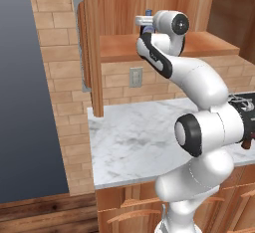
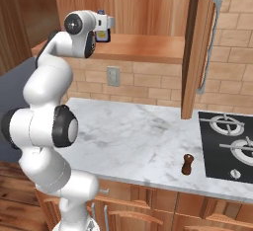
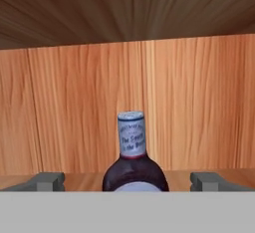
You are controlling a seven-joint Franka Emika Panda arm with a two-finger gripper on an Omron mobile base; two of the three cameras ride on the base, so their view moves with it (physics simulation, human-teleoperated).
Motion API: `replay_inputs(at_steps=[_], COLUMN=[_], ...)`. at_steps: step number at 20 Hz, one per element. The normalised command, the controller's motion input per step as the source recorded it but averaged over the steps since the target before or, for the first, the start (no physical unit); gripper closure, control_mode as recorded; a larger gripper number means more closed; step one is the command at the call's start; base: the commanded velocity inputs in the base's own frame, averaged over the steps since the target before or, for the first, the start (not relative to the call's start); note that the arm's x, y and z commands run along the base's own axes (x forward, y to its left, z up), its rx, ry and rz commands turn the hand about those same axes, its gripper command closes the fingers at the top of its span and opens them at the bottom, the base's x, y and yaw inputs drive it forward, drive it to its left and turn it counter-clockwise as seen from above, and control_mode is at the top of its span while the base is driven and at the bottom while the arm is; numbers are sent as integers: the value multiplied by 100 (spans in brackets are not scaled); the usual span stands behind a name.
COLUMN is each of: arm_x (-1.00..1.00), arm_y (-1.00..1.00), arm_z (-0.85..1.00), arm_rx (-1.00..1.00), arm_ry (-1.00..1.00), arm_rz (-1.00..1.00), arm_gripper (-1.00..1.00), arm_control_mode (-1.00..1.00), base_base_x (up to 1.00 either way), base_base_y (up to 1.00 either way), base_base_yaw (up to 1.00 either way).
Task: Take 2 condiments from the cabinet and move them on the counter near the stove.Make sure the condiments are lined up with each other, next to each other.
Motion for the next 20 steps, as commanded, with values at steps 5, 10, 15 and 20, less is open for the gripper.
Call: replay_inputs(at_steps=[5,10,15,20], arm_x=[12,9,5,4], arm_y=[0,0,0,0], arm_z=[0,0,0,0], arm_rx=[0,0,0,0], arm_ry=[0,0,0,0], arm_rz=[0,0,0,0], arm_gripper=[-100,-100,-100,-100], arm_control_mode=[-100,-100,-100,-100], base_base_x=[0,0,0,0], base_base_y=[0,0,0,0], base_base_yaw=[0,0,0,0])
